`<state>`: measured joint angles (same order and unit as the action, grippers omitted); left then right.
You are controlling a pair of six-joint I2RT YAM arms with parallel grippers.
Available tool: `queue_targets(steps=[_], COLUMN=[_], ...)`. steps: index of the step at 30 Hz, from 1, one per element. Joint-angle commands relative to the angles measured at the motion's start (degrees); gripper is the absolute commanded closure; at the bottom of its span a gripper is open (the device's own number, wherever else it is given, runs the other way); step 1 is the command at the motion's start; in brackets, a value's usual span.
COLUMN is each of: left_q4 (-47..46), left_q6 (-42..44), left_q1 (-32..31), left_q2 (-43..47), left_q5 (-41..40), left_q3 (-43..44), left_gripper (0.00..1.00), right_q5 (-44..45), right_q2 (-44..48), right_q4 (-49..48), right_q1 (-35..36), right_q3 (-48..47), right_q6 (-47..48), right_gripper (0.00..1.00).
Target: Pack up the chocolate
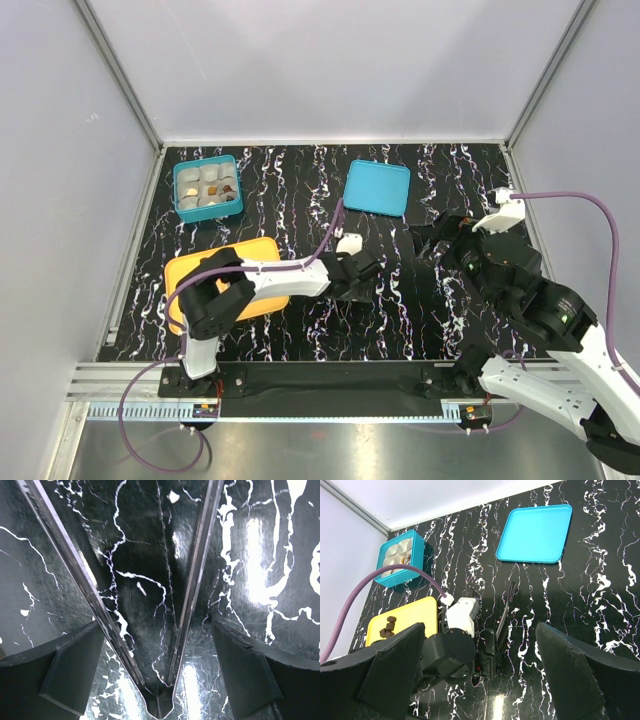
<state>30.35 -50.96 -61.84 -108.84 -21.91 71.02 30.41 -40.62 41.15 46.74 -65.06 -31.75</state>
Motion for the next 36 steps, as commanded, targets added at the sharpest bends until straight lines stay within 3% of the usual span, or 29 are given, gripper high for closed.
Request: queue_targets(steps=[1, 11, 16, 20, 23, 27, 36], left_q4=[-2.0, -3.3, -2.0, -0.9, 4.7, 11.5, 34.8], left_q6=[-1.2, 0.0, -0.7, 0.7, 2.1, 3.1, -1.4], left_q1=[1.1, 1.6, 1.7, 1.7, 1.7, 1.7, 1.9], left_q2=[-0.7, -2.3, -2.4, -2.1, -0.2, 9.1, 27.4], left_q5=[-2.5, -2.1, -2.2, -1.8, -1.2, -1.3, -4.3], left_q3=[-0.2, 0.4, 0.3, 2.1, 5.3, 5.2, 10.5], left_gripper=[0.07, 0.07, 0.13, 0.24, 0.33, 0.42, 0.45], right_q5=[-0.4, -0.4, 0.2, -1.0, -2.6, -4.7, -8.1], right_q2=[0.5, 1.6, 2.3, 2.2, 2.1, 3.4, 5.4], right_q4=[-2.9, -2.9, -2.8, -3.1, -2.7, -3.1, -4.2], right_q1=[-0.2, -0.2, -0.2, -0.2, -0.2, -0.2, -0.2], right_q3=[0.2, 0.5, 0.9, 1.3, 1.2, 1.9, 3.6], right_q6=[0.5, 0.5, 0.7, 0.4, -0.3, -1.3, -2.6], right_gripper=[0.00, 0.00, 0.00, 0.00, 0.00, 0.00, 0.00])
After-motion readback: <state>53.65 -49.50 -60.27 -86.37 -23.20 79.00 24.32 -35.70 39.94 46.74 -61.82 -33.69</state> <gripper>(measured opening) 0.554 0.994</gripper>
